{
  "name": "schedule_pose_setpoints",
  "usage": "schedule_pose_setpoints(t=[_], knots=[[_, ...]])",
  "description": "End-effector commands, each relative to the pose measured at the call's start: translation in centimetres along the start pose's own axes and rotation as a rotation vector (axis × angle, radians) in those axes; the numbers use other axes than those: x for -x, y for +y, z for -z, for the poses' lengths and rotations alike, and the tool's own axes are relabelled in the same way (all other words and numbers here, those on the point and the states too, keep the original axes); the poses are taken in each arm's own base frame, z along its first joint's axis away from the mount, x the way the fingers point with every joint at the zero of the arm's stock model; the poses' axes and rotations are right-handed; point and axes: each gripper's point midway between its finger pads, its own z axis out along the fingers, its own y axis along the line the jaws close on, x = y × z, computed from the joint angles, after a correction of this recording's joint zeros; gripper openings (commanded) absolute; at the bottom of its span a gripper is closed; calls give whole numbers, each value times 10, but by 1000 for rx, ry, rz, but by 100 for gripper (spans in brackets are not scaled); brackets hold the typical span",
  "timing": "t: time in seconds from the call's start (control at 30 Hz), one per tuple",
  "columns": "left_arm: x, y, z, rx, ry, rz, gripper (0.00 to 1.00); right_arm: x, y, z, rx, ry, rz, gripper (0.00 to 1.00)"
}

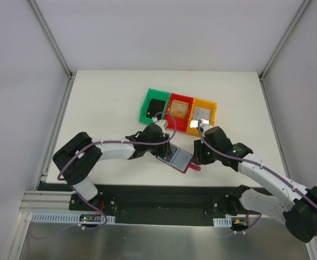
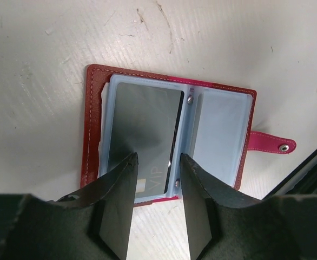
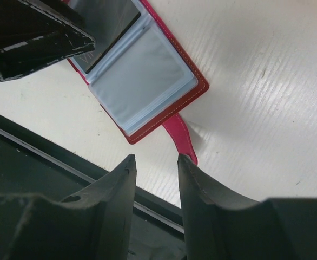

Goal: Take the credit cards out of the card holder
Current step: Remove the credit card from the card holder.

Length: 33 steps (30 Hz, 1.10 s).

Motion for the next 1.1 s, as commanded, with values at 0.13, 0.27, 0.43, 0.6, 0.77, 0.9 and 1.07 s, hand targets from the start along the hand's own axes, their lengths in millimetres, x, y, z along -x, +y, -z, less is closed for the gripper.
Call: schedule_pose_setpoints(t=[0.13,0.27,0.43,0.6,0.77,0.9,1.07], knots=[[-23,39,12,141,-14,80,36,15,14,-15,52,-52,-132,37],[-34,58,24,205,-42,121,37,14,15,-33,55,-39,-182,41],[-44,69,33,230,-54,161,38,13,10,-48,9,-3,-205,46],[-31,70,50,237,-139,171,46,5,-4,-56,-65,13,-224,55],[-16,59,59,208,-175,144,50,3,-7,-71,-81,43,-222,57],[-25,64,58,219,-156,164,49,13,-1,-78,-55,32,-209,54],[-31,69,62,227,-160,179,48,23,4,-85,-45,39,-166,42]])
